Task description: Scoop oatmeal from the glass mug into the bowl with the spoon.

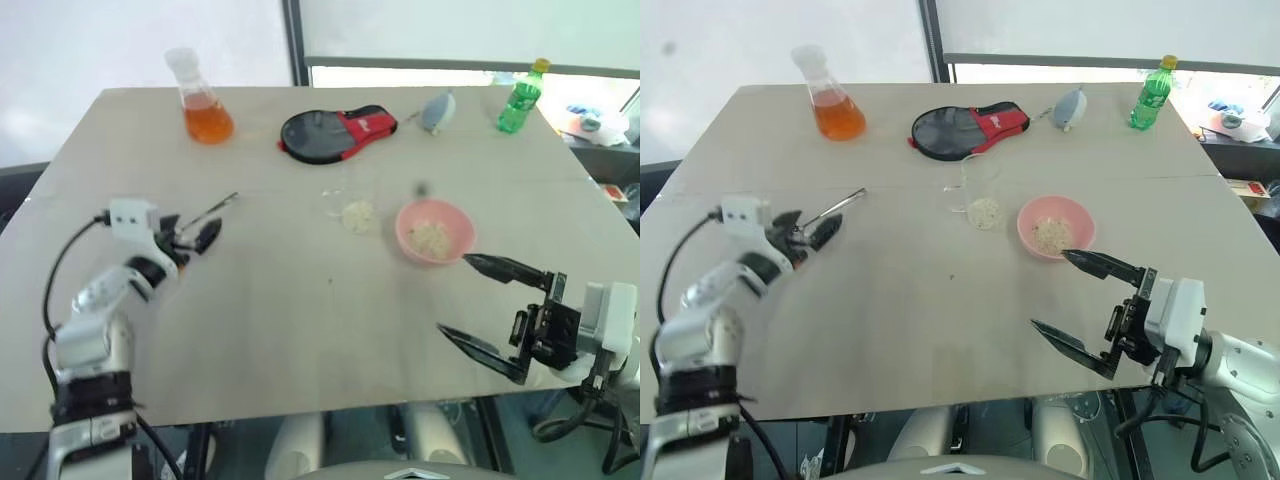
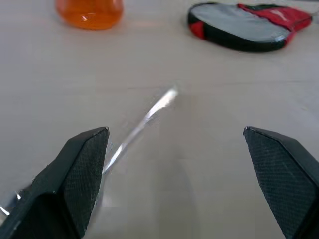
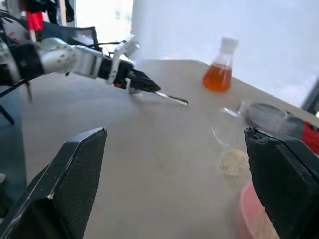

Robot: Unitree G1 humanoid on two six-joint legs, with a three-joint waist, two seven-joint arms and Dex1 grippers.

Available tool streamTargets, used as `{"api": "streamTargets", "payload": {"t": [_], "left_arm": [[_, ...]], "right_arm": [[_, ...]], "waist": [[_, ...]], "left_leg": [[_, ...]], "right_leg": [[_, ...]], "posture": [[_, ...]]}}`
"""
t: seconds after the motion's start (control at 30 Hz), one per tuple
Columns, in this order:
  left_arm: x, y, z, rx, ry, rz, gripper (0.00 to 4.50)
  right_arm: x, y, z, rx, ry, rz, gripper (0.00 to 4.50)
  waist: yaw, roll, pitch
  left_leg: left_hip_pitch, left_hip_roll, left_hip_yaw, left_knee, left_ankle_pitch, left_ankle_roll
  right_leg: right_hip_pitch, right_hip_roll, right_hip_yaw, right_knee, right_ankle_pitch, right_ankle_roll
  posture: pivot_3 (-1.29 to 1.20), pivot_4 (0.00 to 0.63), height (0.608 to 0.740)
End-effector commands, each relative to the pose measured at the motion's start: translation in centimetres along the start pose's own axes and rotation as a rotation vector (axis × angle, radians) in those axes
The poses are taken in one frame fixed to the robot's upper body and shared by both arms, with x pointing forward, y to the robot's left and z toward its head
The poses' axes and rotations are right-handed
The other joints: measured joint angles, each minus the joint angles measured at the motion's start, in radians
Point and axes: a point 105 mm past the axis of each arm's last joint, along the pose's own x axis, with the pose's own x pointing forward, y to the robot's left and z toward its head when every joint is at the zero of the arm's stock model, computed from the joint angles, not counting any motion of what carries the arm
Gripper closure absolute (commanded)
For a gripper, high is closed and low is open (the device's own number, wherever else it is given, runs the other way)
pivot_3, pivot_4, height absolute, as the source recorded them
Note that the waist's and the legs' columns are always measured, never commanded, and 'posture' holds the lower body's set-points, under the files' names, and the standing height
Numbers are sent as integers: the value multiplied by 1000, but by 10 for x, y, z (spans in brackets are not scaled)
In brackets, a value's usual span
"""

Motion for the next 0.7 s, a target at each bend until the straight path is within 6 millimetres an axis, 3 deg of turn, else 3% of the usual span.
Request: {"api": "streamTargets", "payload": {"t": [0.03, 0.3, 0.47, 0.7], "left_arm": [[9, -11, 10, 54, 69, -67, 0], [23, -13, 17, 159, 204, -104, 0], [23, 25, 22, 247, 311, -71, 0], [24, 50, 3, 308, 483, -50, 0]], "right_arm": [[5, 5, 12, -38, -38, 27, 49], [9, 4, 13, -41, -14, 1, 49], [12, 0, 11, -38, -2, -18, 49], [14, -2, 9, -33, 5, -34, 49]], "waist": [[0, 0, 0], [-3, 0, 0], [-2, 0, 0], [3, -1, 1]], "left_leg": [[0, 0, 0, 0, 0, 0], [1, -1, 1, 0, 0, 0], [1, -1, 1, 0, 0, 0], [-1, -2, 2, 0, 0, 0]], "right_leg": [[0, 0, 0, 0, 0, 0], [0, -1, 1, 1, 0, 0], [0, -1, 1, 1, 0, 0], [0, -1, 1, 0, 0, 0]], "posture": [[0, 150, 740], [0, 150, 740], [0, 150, 740], [0, 150, 740]]}}
